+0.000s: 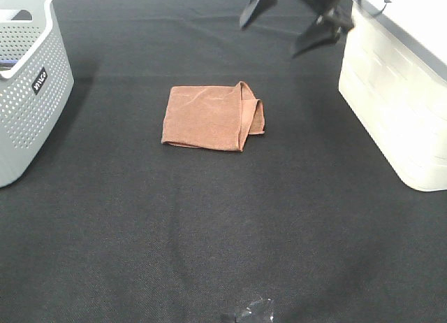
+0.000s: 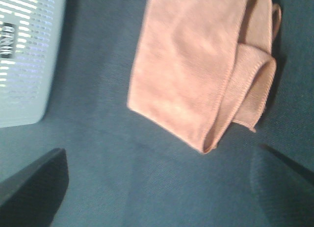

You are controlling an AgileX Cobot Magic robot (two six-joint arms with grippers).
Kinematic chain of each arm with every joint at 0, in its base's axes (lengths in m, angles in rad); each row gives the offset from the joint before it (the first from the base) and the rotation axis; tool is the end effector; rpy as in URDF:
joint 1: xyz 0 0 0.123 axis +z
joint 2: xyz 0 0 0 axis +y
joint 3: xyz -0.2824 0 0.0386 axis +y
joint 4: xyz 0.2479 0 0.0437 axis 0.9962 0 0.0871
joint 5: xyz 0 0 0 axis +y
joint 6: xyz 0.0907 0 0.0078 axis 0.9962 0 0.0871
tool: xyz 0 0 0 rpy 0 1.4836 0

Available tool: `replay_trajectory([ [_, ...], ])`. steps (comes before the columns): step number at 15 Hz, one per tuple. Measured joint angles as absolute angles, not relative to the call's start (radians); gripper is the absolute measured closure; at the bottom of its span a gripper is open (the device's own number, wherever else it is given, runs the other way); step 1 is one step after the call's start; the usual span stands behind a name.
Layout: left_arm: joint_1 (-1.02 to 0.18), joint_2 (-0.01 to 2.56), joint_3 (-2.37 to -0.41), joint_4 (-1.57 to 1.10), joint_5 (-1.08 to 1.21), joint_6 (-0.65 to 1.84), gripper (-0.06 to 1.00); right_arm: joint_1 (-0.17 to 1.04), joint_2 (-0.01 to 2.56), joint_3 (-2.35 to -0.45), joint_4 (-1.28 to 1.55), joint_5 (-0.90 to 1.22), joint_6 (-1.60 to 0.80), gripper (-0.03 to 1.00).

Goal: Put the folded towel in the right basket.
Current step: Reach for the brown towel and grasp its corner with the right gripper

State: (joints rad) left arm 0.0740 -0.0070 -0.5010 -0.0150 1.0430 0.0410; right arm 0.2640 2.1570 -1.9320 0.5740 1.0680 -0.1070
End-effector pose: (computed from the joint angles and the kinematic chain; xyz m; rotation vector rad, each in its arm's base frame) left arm -0.0052 -0.0016 0.2789 -0.0327 2.0187 0.0551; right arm 0.4462 0.1655 0.2518 -0.2478 2.7067 0.8076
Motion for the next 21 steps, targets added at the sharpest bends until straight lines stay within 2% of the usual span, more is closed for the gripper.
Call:
replay_trajectory([
  [3, 0.074, -0.007, -0.501, -0.015, 1.043, 0.041, -0.05, 0.264, 2.267, -1.948, 0.577, 0.985, -0.142, 0.01],
  [7, 0.074, -0.007, -0.501, -0.015, 1.043, 0.041, -0.05, 0.264, 2.395, -2.071, 0.577, 0.998, -0.141, 0.01],
  [13, 0.074, -0.007, -0.501, -0.015, 1.043, 0.041, -0.05, 0.264, 2.612, -2.376, 0.417, 1.122, -0.050, 0.01],
  [21, 0.074, -0.007, -0.501, -0.014, 1.043, 0.041, -0.05, 0.264, 2.686, -2.387, 0.468, 1.095, -0.035, 0.01],
])
